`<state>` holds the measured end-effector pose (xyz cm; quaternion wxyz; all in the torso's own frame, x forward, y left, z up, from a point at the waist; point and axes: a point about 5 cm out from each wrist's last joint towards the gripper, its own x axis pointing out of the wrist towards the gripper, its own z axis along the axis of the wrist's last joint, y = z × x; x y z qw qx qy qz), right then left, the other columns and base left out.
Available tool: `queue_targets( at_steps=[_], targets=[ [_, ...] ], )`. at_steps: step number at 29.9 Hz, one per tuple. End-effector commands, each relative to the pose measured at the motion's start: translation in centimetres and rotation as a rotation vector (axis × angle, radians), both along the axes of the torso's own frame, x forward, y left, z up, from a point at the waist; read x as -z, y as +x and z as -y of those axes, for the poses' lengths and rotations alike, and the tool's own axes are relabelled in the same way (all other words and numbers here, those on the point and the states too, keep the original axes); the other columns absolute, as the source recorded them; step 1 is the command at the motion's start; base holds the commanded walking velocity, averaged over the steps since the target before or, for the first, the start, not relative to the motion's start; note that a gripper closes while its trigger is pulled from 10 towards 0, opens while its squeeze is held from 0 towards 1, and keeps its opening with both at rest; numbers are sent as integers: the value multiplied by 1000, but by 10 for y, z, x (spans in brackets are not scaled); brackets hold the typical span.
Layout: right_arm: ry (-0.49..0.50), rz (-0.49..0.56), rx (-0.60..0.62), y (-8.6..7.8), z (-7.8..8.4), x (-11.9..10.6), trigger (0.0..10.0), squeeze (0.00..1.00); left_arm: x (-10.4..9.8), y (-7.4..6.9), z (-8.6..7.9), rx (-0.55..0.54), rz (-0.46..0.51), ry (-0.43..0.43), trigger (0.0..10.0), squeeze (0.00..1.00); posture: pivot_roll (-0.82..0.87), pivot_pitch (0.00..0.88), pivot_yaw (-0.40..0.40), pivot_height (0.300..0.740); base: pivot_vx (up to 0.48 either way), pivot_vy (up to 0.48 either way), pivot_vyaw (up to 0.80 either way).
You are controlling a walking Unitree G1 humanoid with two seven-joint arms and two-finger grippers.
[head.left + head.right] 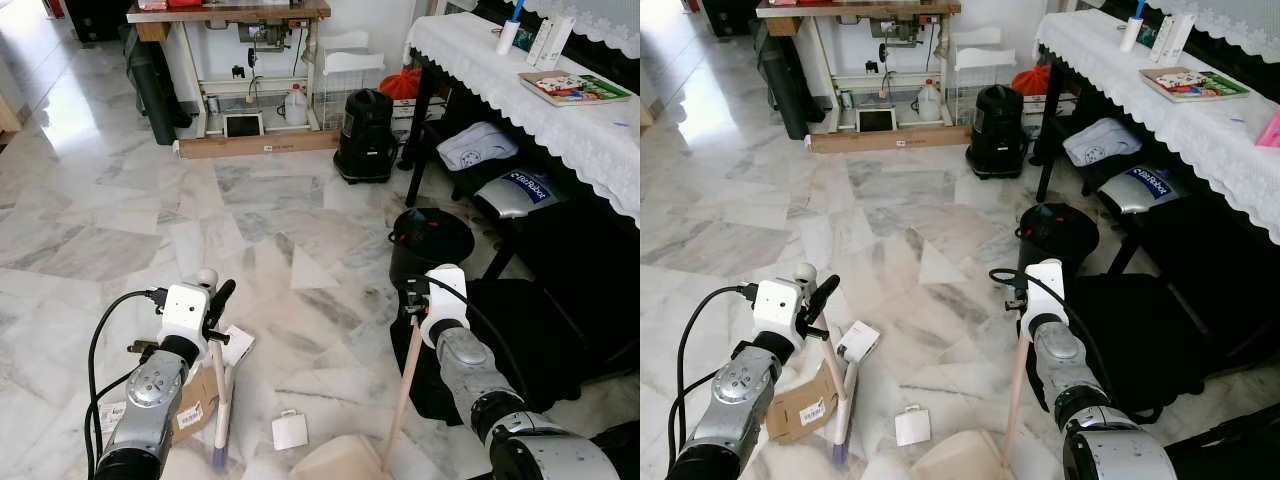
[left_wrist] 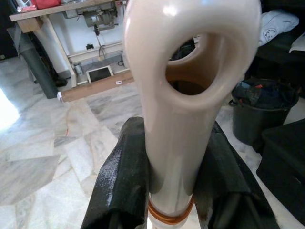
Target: Sweep floor
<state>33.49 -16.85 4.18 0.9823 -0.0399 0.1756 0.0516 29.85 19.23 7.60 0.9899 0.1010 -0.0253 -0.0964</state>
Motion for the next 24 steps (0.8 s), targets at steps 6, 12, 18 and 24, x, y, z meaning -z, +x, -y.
queue_targets(
  at_steps=[6,12,18,24],
  targets=[
    [-90,-58,-210,-4,-1,3,10000,0,-8,7,3,11,22,-18,10000,0,62,0,-24,740,0,0,0],
    [-110,-89,-303,-8,-4,8,10000,0,-8,7,4,16,20,-21,10000,0,62,0,-25,740,0,0,0],
    [-121,-120,-392,-13,-7,12,10000,0,-7,7,5,20,15,-24,10000,0,63,0,-23,740,0,0,0],
    [-115,-117,-399,-13,-7,12,10000,0,-7,8,5,23,13,-23,10000,0,62,0,-20,740,0,0,0]
  ],
)
